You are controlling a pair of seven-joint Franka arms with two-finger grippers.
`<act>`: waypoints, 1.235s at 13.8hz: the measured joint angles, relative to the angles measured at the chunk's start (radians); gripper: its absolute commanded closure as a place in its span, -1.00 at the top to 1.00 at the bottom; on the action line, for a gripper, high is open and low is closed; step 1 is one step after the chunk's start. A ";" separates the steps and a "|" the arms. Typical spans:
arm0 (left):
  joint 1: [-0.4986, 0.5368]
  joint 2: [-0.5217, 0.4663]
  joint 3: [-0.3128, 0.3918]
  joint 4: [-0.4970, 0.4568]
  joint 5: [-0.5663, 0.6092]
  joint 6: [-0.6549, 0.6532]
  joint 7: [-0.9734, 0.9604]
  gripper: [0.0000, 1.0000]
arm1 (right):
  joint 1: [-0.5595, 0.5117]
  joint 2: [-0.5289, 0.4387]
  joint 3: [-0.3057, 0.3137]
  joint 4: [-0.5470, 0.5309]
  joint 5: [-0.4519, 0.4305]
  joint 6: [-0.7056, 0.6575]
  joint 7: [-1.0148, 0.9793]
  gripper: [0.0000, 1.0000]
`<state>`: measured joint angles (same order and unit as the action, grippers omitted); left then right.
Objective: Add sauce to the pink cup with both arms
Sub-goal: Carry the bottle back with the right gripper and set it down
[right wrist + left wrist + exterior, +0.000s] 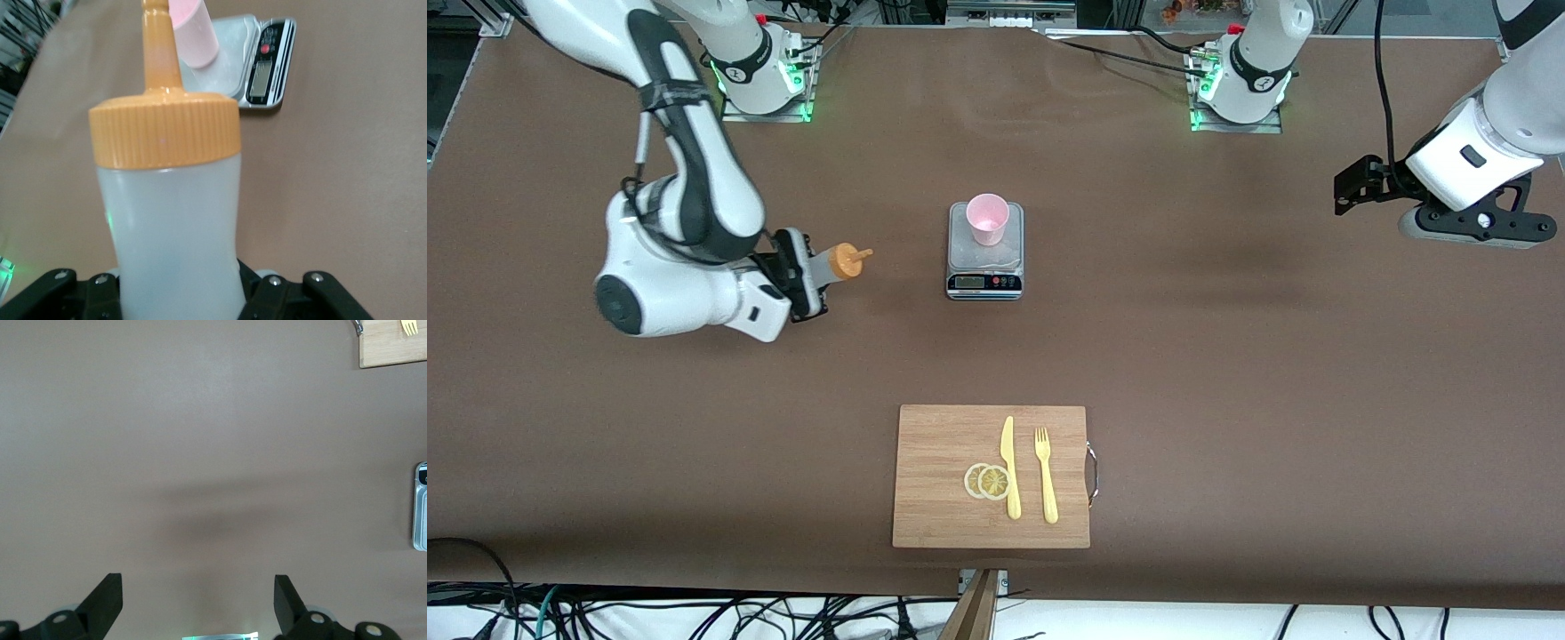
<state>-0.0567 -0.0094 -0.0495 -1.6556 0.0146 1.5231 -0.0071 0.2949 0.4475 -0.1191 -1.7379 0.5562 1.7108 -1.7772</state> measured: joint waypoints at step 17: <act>0.000 0.000 0.000 0.000 0.000 0.000 0.000 1.00 | -0.371 0.259 0.001 -0.022 0.311 -0.373 -0.755 -1.00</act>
<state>-0.0566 -0.0094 -0.0493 -1.6556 0.0146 1.5231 -0.0071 -0.0758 0.7064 -0.1184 -1.7597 0.8674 1.3378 -2.5323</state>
